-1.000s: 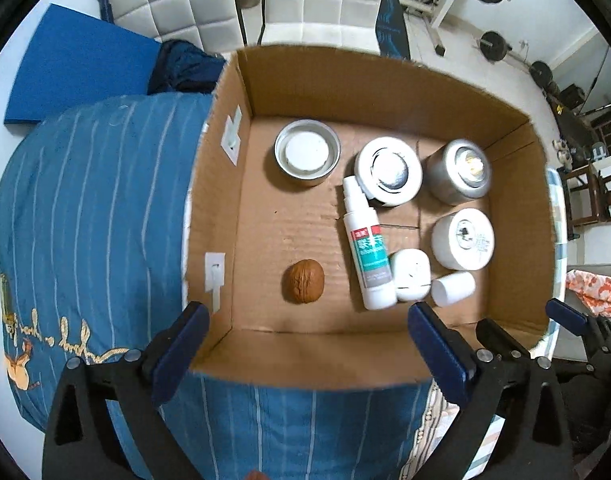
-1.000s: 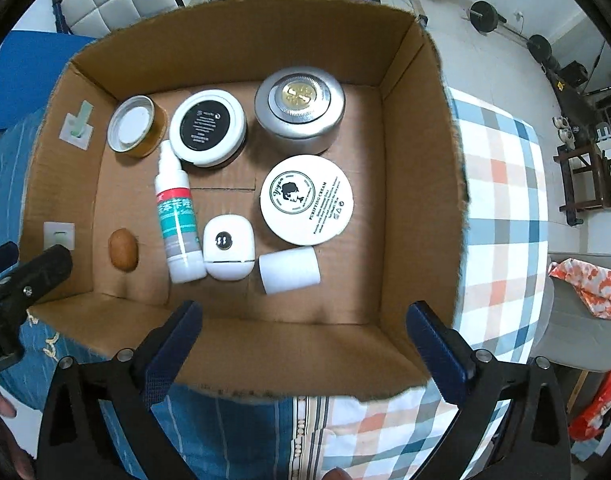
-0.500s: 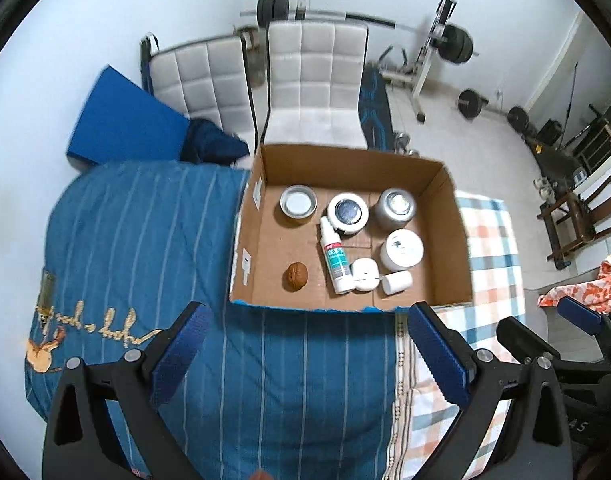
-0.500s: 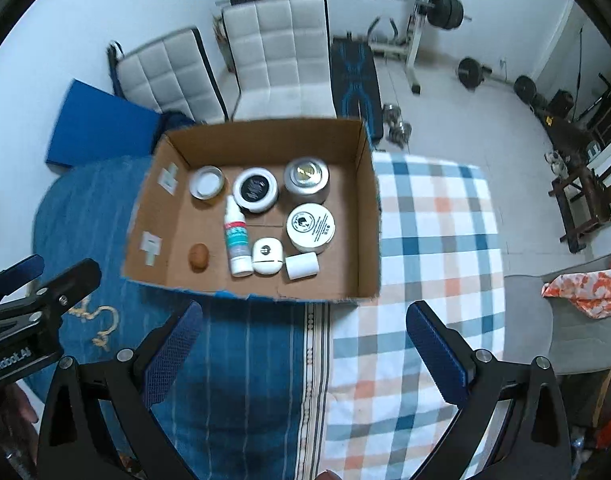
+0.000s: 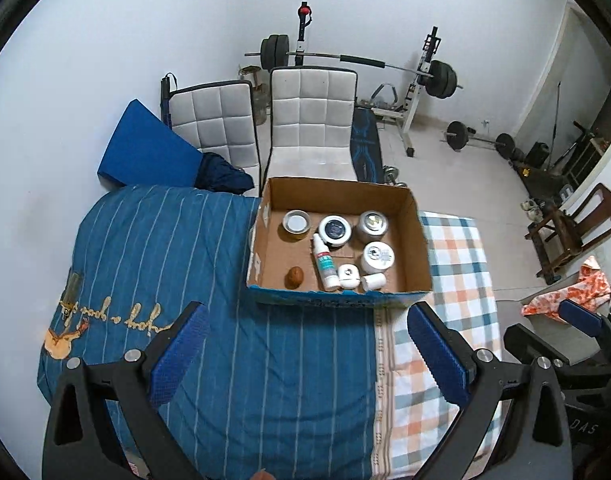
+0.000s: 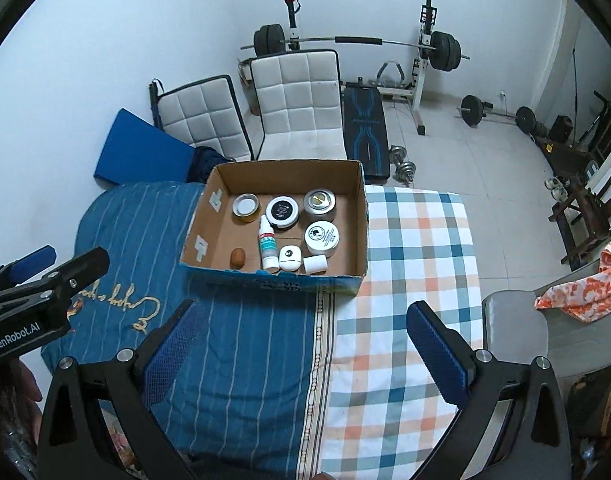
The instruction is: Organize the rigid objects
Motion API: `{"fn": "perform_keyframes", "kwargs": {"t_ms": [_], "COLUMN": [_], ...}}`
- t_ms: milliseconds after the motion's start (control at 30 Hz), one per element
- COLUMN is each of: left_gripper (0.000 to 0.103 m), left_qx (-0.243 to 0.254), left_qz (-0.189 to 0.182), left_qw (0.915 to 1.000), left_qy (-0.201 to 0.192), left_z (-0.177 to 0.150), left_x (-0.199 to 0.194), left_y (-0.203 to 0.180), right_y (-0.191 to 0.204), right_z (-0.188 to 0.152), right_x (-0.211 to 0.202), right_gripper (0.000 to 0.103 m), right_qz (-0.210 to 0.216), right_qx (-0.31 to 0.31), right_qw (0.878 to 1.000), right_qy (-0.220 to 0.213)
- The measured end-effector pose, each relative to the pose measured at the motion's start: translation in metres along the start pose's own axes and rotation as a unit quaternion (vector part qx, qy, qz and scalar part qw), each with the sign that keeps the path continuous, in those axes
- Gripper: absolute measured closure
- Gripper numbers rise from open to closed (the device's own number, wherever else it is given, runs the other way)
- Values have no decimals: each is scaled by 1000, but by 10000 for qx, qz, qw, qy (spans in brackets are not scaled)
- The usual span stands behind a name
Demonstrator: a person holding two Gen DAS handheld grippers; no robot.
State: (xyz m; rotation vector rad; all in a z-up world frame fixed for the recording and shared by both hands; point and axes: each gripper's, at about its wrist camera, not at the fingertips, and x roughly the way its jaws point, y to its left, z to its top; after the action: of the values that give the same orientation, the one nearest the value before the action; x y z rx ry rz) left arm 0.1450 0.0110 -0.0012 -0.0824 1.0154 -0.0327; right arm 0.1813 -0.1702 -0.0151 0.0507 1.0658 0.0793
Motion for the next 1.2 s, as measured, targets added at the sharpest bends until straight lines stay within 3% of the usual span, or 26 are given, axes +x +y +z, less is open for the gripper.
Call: {"fn": "perform_keyframes", "kwargs": {"t_ms": [467, 1200], "left_gripper": [1, 1], "left_qx": [109, 87], "left_qz": [30, 138], "left_qw": [9994, 9974], "left_qy": [-321, -697], "left_z": [-8, -14], "left_x": [-33, -50], "left_y": [-10, -9], "right_y": [-5, -12], "right_z": [-10, -5], "right_x": [-53, -67], "right_gripper": [0, 0], "right_qz": [-189, -431], "right_qx": [53, 212], "right_qw": [9988, 9963], "right_qy": [-440, -714]}}
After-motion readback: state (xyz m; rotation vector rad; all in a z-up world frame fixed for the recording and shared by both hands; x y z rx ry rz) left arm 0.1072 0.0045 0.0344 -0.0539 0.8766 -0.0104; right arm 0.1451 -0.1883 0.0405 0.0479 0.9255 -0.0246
